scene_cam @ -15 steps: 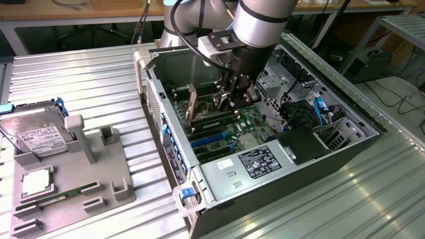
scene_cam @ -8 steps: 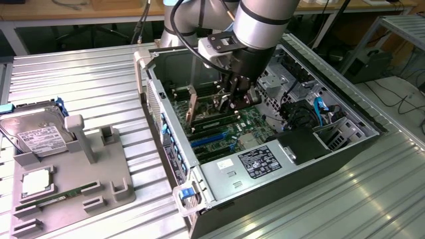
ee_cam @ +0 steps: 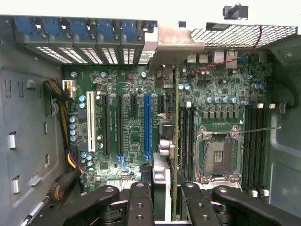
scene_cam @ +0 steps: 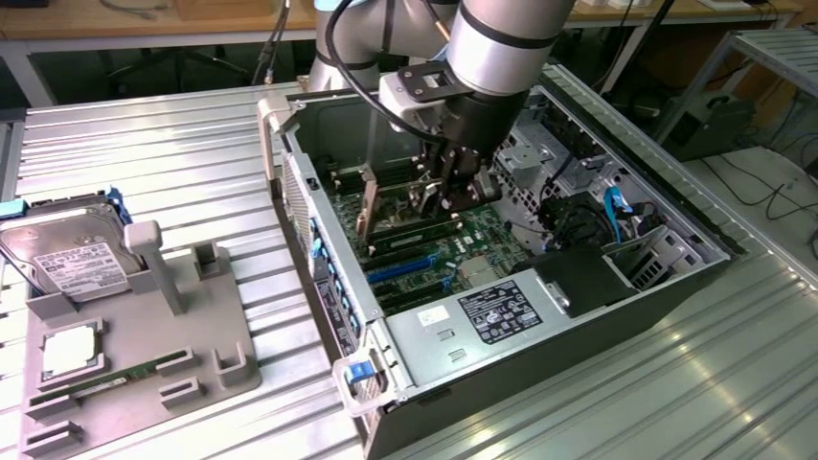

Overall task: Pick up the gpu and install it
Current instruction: 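Insert the gpu into the slot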

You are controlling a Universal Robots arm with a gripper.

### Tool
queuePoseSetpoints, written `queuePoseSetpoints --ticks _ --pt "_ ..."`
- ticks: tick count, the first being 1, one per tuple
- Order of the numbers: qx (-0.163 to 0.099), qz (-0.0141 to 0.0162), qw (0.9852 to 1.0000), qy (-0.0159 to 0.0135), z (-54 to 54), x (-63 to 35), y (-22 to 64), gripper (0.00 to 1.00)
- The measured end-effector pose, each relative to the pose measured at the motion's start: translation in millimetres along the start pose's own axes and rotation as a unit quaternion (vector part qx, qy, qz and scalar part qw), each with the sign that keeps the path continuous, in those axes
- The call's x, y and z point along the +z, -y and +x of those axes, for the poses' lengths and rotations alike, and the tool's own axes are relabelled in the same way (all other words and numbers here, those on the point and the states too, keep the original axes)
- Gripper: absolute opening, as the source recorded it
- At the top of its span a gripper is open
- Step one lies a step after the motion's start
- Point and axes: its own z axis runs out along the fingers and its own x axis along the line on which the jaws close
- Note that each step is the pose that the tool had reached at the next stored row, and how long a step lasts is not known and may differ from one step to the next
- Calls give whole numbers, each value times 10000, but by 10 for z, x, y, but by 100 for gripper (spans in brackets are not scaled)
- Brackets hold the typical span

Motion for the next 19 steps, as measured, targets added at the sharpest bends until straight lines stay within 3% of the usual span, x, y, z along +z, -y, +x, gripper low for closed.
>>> queuePoseSetpoints --ticks 3,10,14,19 --pt "3 -2 10000 1 0 0 -18 28" --pt "3 -2 10000 10 12 117 -20 28" --pt "3 -1 10000 -11 21 206 -21 28" --pt "1 -3 9999 -170 17 246 -22 28"
